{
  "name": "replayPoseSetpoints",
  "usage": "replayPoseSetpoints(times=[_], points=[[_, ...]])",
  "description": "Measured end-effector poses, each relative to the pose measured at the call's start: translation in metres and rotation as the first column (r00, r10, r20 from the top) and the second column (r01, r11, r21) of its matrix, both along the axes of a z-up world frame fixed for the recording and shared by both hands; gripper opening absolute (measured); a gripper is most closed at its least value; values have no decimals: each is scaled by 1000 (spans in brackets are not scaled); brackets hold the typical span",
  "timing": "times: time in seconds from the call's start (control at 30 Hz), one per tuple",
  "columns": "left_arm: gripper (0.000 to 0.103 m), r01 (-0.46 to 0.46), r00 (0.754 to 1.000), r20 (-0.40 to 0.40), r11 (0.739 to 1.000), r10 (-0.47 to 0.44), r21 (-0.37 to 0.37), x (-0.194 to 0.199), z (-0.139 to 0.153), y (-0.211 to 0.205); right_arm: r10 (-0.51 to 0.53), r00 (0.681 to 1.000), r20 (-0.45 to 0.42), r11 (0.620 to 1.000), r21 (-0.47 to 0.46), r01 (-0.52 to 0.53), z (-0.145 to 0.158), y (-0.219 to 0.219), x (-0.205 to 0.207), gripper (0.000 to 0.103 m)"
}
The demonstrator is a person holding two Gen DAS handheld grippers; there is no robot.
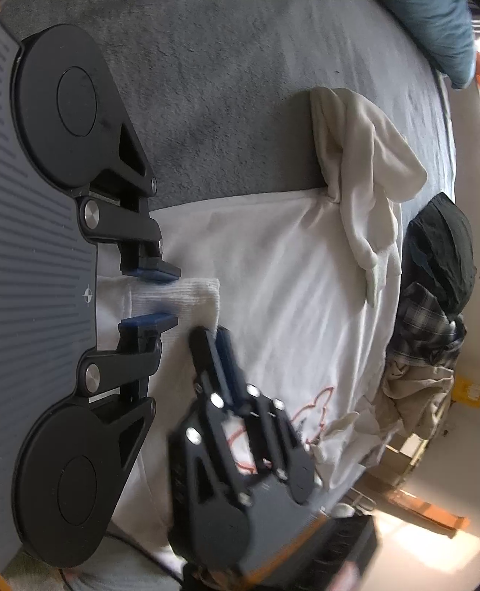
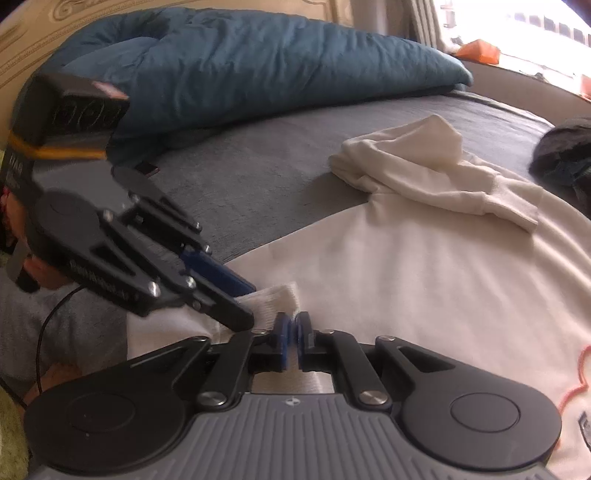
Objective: Fold clothes
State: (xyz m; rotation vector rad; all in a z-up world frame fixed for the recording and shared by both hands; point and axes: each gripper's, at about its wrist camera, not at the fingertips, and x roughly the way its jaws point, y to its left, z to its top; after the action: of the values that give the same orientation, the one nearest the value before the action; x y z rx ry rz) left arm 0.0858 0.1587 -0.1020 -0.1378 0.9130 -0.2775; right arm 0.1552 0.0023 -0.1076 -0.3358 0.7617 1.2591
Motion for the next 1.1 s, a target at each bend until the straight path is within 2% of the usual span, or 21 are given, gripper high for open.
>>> replayPoseSetpoints(times=[0.07,0.1,0.2,0.3,0.43,0.57,0.67,0.87,1.1], points=[[20,9,1000,13,1000,-10,29,-2,1,-3,-70,997,-35,997,25,70,10,-14,11,27],[19,14,1000,17,999,-14,41,-2,2,-5,-114,992,-43,992,49,117,18,-26,19,29],[19,6,1000,15,999,-6,37,-4,2,-2,-270,960,-73,955,108,277,40,-73,41,30],[19,-6,1000,7,1000,6,19,-3,1,0,-361,929,-78,921,128,369,57,-116,48,30],[19,-23,1000,3,1000,23,6,-2,0,1,-322,944,-72,938,111,329,62,-140,18,28],[19,-26,1000,11,999,26,33,-4,0,-3,-220,975,-44,974,49,222,49,-137,-17,23],[19,-39,999,13,998,39,48,-5,1,-7,-162,987,-6,987,-1,162,40,-128,-33,21],[19,-53,998,30,996,51,71,-9,2,-10,-123,990,62,990,-63,127,29,-119,-39,13],[19,-36,998,62,996,31,85,-14,1,-10,-91,987,130,988,-113,106,19,-109,-40,12]])
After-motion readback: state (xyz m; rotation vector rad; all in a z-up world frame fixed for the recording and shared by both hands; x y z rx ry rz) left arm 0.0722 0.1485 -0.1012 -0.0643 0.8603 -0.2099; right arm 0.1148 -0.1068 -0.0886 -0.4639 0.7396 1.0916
